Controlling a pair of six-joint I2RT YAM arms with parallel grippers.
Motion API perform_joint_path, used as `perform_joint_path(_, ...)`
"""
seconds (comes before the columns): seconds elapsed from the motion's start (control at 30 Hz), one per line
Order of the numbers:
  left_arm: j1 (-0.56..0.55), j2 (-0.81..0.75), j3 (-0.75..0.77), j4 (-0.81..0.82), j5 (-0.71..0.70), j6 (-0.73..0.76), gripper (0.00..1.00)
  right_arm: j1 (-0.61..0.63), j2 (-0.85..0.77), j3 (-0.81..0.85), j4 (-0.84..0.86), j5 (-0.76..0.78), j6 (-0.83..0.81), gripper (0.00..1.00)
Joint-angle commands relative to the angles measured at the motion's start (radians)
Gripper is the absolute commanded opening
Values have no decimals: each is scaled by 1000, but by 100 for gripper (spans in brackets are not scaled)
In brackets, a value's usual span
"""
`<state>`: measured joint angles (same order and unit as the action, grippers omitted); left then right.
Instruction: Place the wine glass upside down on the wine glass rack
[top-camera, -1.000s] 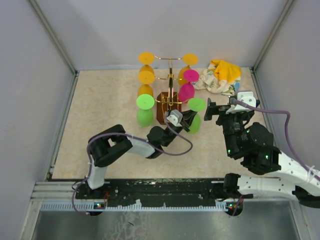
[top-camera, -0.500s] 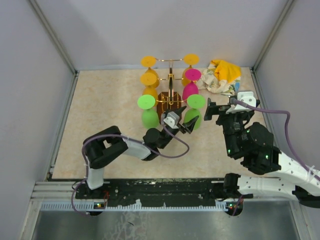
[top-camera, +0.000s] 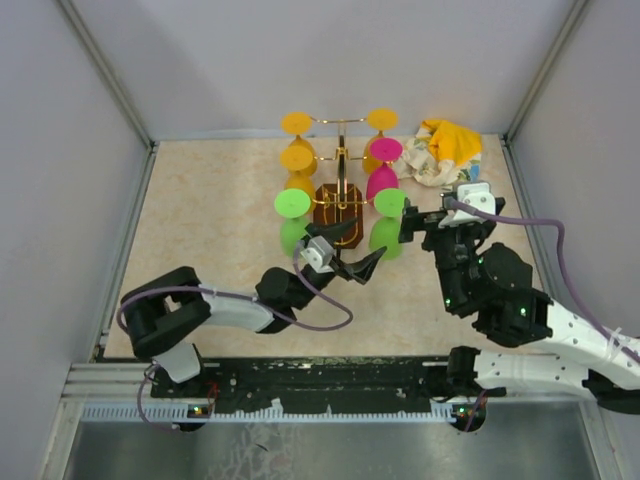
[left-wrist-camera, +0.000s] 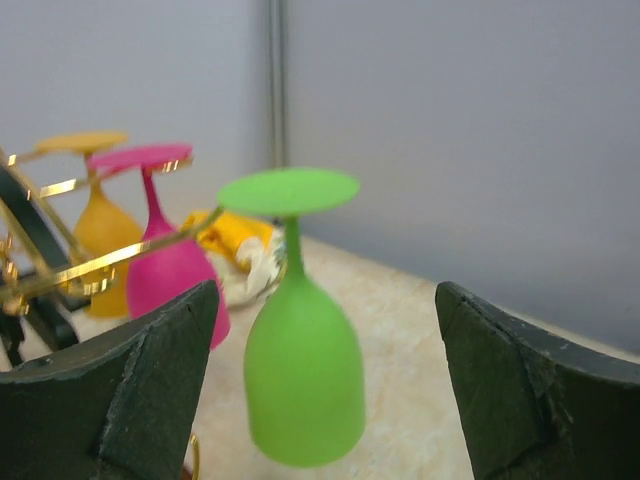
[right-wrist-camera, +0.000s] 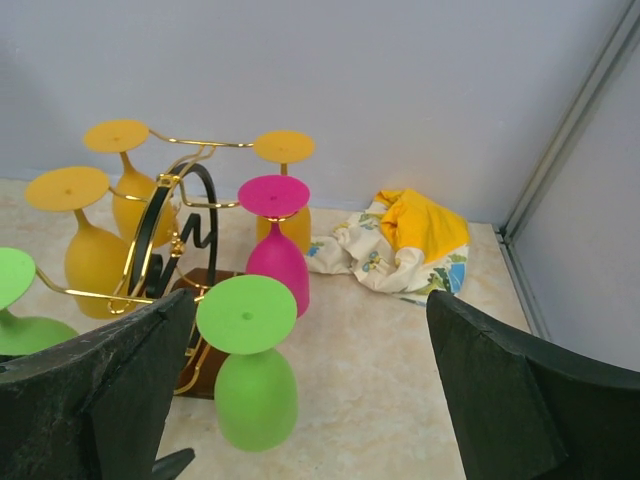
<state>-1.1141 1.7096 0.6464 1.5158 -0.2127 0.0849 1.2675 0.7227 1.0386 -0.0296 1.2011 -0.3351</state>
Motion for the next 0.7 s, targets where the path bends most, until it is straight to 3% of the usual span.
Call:
perform_joint_path(0.0,-39,-137,-9,-58,103,32,95,-13,23,10,17,-69,24,99)
perform_joint_path(0.27,-48,-281,127,-442,238,54,95,-131,133,97,-82,-243,114,99)
perform_joint_path(0.43,-44,-298,303,-652,306,95,95,-319,227,215,-193,-487,198,99)
perform_joint_path(0.67,-19,-306,447,-815,328,158,96,-571,314,389,-229,-677,173,99)
